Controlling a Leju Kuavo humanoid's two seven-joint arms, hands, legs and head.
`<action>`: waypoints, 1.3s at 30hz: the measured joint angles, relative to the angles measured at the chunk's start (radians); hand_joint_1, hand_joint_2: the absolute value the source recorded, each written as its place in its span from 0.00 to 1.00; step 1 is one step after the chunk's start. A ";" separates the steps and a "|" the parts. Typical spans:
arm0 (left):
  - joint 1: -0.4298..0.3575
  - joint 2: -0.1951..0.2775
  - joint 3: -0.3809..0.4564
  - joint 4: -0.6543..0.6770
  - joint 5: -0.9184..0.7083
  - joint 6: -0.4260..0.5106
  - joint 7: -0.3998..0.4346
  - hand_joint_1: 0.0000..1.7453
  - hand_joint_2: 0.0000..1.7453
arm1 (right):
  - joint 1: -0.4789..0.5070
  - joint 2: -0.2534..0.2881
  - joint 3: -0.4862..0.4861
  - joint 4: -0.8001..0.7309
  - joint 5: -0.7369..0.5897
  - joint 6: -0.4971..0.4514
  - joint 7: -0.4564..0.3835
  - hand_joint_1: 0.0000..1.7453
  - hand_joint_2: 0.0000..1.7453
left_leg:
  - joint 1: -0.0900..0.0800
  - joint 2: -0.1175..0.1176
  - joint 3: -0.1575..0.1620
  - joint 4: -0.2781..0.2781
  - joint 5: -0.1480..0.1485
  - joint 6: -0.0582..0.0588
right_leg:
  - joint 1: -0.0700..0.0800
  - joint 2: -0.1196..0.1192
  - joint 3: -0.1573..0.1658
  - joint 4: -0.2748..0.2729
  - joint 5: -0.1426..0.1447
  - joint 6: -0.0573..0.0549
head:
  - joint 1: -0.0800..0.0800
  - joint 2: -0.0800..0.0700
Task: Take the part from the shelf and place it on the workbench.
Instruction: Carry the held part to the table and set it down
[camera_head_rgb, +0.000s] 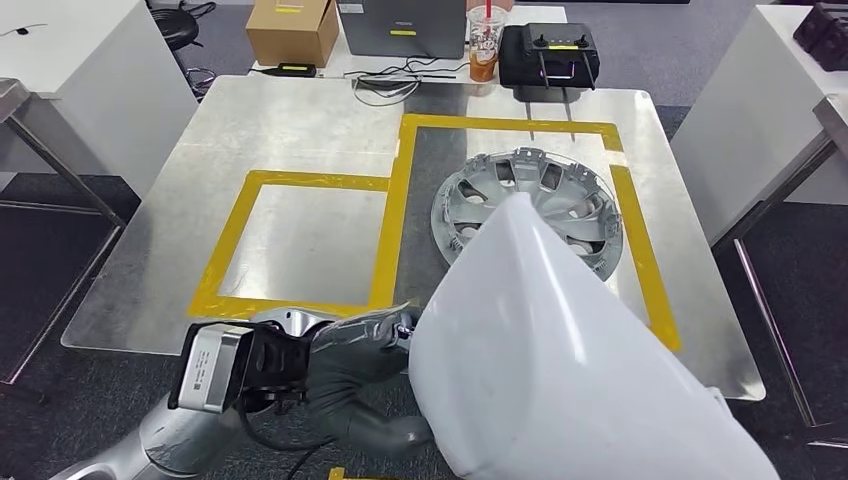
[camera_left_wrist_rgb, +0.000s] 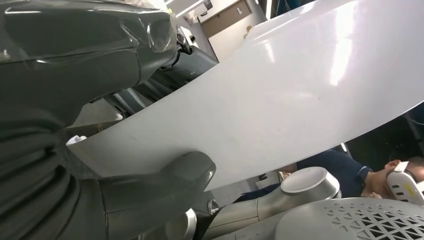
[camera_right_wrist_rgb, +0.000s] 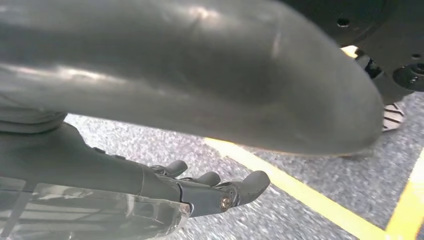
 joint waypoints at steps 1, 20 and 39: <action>0.001 0.000 0.002 0.000 0.000 0.003 0.000 1.00 1.00 | 0.001 0.000 0.000 0.000 0.000 -0.001 0.000 0.00 0.00 | -0.002 -0.001 0.005 0.010 -0.013 -0.005 | -0.002 -0.001 0.006 -0.056 0.059 0.018 | 0.000 0.000; 0.037 0.100 0.297 0.011 -0.887 0.409 -0.093 1.00 1.00 | 0.012 0.002 -0.005 0.000 -0.001 -0.009 -0.010 0.00 0.00 | 0.053 0.045 -0.043 0.054 -0.035 -0.079 | -0.007 -0.006 0.072 -0.139 0.160 -0.027 | -0.008 0.000; -0.012 0.196 0.290 0.464 -1.638 0.574 0.084 1.00 1.00 | 0.000 -0.010 -0.003 0.000 0.023 -0.008 -0.022 0.00 0.00 | 0.036 0.030 -0.045 0.114 -0.081 -0.085 | -0.004 -0.009 0.045 -0.130 0.181 -0.045 | -0.006 0.000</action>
